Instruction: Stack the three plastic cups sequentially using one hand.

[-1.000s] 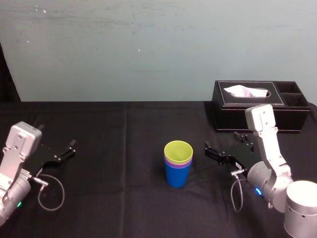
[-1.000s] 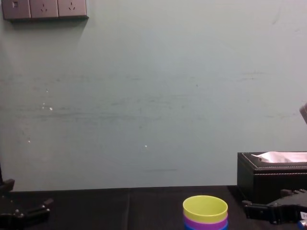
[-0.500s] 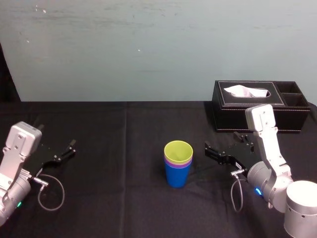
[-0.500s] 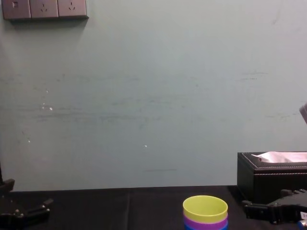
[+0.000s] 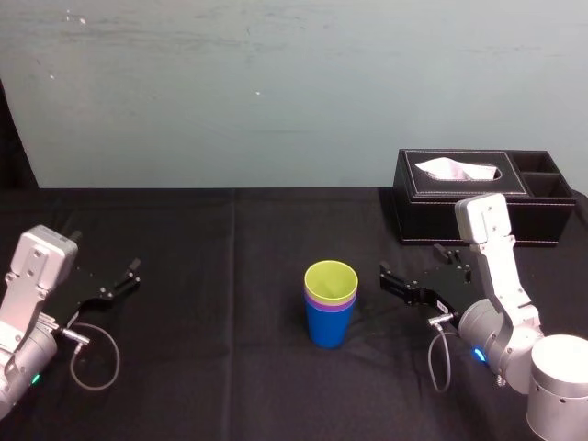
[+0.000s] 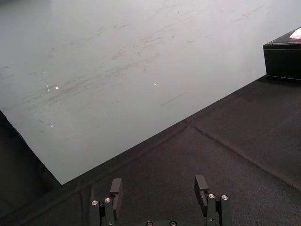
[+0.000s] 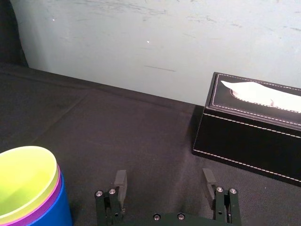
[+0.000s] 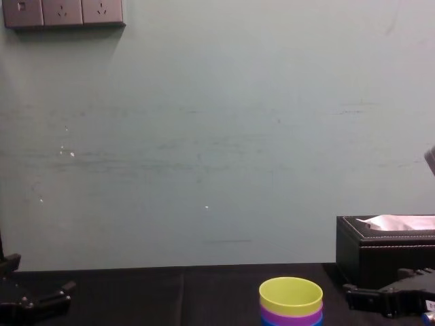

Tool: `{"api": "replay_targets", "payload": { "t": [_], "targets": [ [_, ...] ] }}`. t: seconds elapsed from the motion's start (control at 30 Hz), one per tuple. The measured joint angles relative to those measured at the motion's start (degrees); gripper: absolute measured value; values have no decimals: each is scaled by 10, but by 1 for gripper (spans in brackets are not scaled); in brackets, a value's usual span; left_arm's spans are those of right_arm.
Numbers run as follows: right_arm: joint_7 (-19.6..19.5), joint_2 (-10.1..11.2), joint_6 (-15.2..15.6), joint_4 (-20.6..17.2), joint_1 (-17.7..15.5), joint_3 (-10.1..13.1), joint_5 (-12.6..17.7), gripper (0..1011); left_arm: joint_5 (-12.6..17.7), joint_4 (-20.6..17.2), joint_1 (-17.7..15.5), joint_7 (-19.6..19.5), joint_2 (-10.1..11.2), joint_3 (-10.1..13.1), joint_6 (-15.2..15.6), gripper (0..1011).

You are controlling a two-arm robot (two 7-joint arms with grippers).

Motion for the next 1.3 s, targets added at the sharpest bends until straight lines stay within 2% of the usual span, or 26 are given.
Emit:
{"api": "replay_targets", "payload": {
  "t": [1.3],
  "targets": [
    [0, 0, 0, 0, 0, 0, 0, 1000, 0, 0, 0, 0, 0, 0, 0, 1000]
  ]
}}
